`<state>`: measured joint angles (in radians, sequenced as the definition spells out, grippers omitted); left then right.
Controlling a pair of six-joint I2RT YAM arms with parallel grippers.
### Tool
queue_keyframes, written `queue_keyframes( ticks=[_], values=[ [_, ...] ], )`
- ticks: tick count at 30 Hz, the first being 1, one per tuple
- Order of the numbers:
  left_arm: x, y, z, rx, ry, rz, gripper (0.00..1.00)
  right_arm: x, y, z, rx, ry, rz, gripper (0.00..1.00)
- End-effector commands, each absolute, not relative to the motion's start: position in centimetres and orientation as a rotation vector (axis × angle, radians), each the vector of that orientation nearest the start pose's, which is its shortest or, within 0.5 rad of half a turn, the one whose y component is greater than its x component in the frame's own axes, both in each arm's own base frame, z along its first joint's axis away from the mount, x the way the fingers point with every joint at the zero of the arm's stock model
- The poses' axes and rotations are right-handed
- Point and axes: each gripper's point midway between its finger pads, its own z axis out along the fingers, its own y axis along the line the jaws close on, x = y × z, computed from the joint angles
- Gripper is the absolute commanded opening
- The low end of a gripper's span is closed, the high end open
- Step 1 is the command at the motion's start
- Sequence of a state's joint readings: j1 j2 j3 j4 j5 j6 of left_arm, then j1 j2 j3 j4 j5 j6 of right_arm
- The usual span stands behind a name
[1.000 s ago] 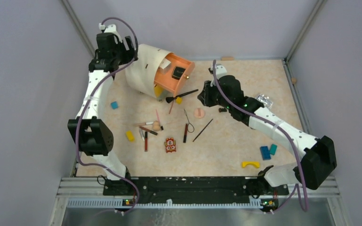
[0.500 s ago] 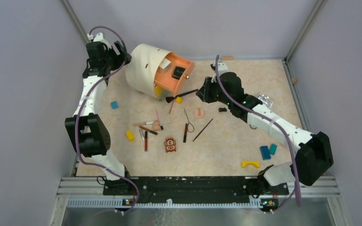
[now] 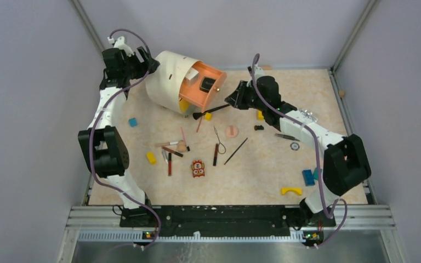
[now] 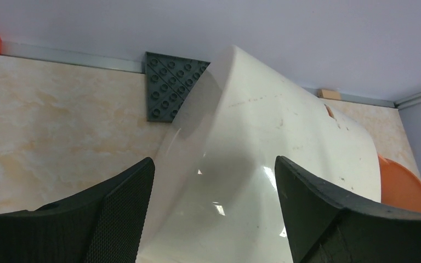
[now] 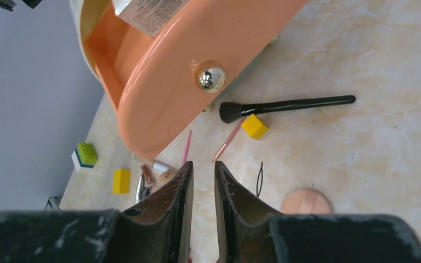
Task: Organize the makeup
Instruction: Close the drawer in the storage box.
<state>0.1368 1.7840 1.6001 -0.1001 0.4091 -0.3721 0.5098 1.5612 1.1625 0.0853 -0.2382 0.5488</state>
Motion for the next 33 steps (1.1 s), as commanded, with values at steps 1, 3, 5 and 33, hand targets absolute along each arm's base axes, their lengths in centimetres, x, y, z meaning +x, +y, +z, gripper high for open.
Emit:
queue_keyframes(
  ticks=[1,3,5,33],
  values=[
    [54.9,-1.3,28.7,-0.145,1.823,-0.578,0.85,41.7,30.2,27.4,-0.106,1.854,0.981,0.20],
    [55.0,-1.5,28.5,-0.140,1.828,-0.591,0.84,42.9,30.3,26.3,-0.082,1.890,0.947,0.20],
    [55.0,-1.6,28.1,-0.140,1.834,-0.601,0.83,43.7,30.3,25.2,-0.061,1.928,0.917,0.20],
    [54.8,-4.0,27.8,-0.056,1.859,-0.640,0.80,48.1,38.7,26.8,-0.021,1.952,1.189,0.16]
  ],
)
